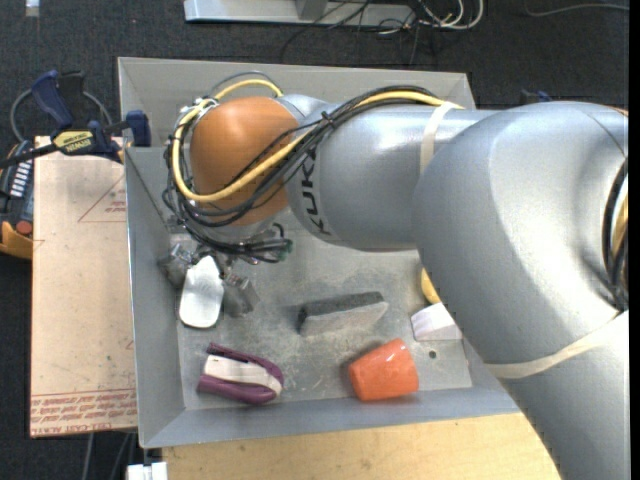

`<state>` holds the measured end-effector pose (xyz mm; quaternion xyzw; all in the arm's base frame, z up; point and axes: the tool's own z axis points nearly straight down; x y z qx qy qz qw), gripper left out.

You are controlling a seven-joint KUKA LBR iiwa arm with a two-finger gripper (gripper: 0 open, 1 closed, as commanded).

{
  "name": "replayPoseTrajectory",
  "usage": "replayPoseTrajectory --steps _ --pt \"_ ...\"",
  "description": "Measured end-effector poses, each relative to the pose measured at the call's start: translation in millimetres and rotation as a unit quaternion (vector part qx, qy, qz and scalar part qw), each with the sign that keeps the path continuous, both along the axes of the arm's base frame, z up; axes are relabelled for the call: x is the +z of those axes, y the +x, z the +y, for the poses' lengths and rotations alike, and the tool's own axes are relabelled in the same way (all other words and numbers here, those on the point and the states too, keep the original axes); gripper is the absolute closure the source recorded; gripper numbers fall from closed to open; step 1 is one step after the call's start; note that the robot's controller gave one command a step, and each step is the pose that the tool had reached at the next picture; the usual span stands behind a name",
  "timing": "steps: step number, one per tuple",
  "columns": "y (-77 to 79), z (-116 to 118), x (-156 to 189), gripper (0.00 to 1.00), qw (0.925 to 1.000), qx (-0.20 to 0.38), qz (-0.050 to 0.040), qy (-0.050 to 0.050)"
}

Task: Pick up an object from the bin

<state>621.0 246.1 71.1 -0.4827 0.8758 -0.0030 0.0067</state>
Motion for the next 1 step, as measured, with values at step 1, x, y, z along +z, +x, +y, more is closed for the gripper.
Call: replayPoseTrajectory --steps 1 --pt "-7.0 5.3 -1.6 1.00 0.9907 -0.136 0.0068 0.006"
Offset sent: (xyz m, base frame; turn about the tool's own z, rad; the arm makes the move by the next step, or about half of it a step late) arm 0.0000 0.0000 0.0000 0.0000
